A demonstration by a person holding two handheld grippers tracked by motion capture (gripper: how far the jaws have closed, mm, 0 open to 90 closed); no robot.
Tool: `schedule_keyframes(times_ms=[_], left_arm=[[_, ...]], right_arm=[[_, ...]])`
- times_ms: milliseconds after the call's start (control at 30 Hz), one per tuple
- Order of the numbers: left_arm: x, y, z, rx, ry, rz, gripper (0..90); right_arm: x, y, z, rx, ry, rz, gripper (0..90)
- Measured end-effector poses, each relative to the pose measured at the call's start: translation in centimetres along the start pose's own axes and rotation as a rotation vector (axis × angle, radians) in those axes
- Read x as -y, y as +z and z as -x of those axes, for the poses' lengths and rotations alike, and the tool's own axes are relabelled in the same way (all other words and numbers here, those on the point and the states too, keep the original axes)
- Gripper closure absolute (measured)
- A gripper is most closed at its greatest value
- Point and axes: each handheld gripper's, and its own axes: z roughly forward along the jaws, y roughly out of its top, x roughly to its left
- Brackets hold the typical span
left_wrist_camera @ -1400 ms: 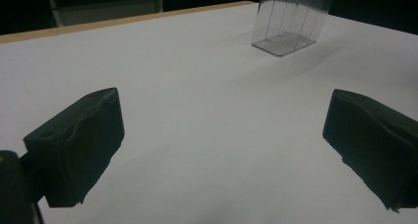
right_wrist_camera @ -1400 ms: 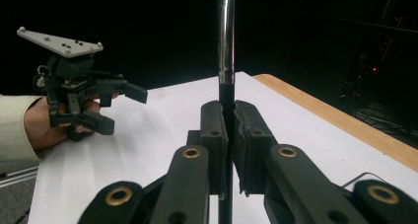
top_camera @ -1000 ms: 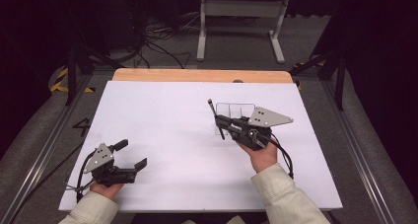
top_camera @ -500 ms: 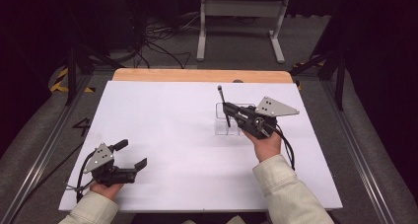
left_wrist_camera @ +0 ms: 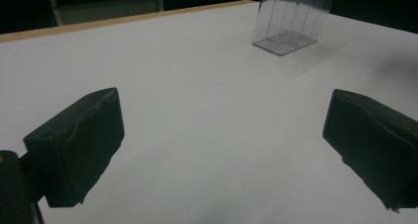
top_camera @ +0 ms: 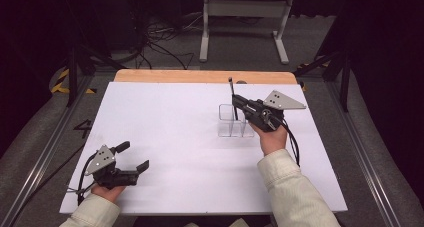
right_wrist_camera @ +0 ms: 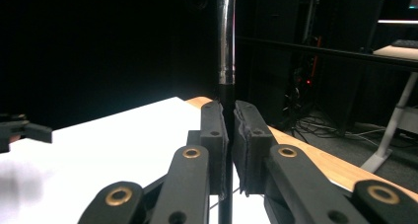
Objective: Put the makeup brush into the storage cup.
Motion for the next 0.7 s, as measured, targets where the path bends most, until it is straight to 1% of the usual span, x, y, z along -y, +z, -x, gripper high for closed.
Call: schedule_keyframes(times_ms=[33, 200, 367, 433, 467, 533, 667, 700], left_arm=[[0.0, 0.0, 0.0, 0.0, 0.0, 0.0, 2.7], [0.0, 0.0, 0.0, 0.001, 0.001, 0.001, 2.7], [0.0, 0.0, 0.0, 0.001, 0.0, 0.0, 2.7], [0.0, 0.0, 0.0, 0.001, -0.001, 0.0, 2.7], [0.0, 0.0, 0.0, 0.001, 0.0, 0.0, 2.7], [0.0, 0.0, 0.0, 0.001, -0.001, 0.0, 2.8], [0.0, 0.0, 0.0, 0.0, 0.004, -0.001, 2.7], [0.0, 0.0, 0.0, 0.002, 0.0, -0.001, 2.7]], right_arm=[[0.0, 0.0, 0.0, 0.0, 0.0, 0.0, 83.6], [0.2, 0.2, 0.7, 0.031, 0.02, 0.012, 83.6], [0.5, 0.4, 1.2, 0.059, 0.018, 0.016, 83.6], [0.5, 0.4, 1.3, 0.07, 0.02, 0.018, 83.6], [0.6, 0.3, 1.5, 0.077, 0.033, 0.023, 83.6], [0.6, 0.2, 1.7, 0.086, 0.04, 0.033, 83.6], [0.8, 0.1, 2.0, 0.1, 0.043, 0.032, 83.6], [0.8, 0.2, 2.1, 0.103, 0.043, 0.031, 83.6]])
